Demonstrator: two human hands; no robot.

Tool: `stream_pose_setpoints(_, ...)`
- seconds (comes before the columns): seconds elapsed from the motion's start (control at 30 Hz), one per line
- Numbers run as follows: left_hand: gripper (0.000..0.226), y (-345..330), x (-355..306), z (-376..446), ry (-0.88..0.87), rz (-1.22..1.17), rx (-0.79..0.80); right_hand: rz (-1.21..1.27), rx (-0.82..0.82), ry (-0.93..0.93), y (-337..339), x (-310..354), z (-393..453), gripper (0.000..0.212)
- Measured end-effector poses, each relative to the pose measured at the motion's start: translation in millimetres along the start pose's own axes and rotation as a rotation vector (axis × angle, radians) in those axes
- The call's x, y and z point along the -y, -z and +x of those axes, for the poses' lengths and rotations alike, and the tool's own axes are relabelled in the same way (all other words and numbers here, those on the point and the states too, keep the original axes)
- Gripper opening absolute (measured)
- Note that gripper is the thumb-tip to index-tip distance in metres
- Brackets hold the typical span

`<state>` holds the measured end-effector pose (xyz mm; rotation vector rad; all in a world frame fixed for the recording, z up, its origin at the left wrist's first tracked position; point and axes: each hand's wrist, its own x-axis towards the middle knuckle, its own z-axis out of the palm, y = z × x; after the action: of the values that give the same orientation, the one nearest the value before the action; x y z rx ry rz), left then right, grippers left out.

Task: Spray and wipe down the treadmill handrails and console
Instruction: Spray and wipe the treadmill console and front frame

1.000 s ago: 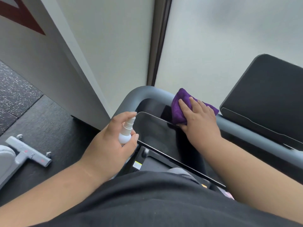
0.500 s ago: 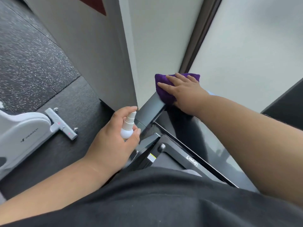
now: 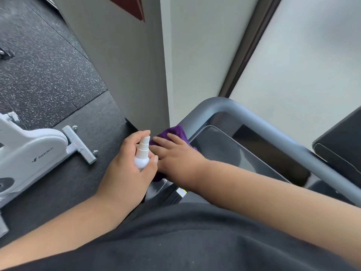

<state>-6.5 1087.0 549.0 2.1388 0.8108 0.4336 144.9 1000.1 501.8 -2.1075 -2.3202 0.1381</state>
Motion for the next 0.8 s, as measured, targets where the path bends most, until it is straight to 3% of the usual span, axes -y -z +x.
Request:
stream_pose_setpoints(0.17, 0.058, -8, -8, 4, -0.003, -0.001, 0.003, 0.053, -0.067, 0.012, -1, -17, -2, 0.054)
stream_pose_setpoints(0.3, 0.061, -11, -8, 9, -0.01, 0.004, -0.023, 0.081, -0.035, -0.151, 4, -57, -19, 0.074)
stream_pose_setpoints(0.4, 0.062, -6, -3, 9, 0.031, -0.001, -0.045, 0.103, -0.011, -0.319, 14, -104, -34, 0.081)
stream_pose_setpoints(0.5, 0.06, 5, 7, 4, 0.097, -0.01, -0.077, 0.078, 0.035, -0.37, 16, -127, -37, 0.084)
stream_pose_setpoints(0.63, 0.055, 17, 20, -9, 0.161, -0.019, -0.122, 0.087, -0.001, -0.353, 10, -106, -32, 0.081)
stream_pose_setpoints(0.8, 0.053, 17, 25, -18, 0.181, -0.027, -0.117, 0.079, -0.023, -0.132, 2, -24, -12, 0.076)
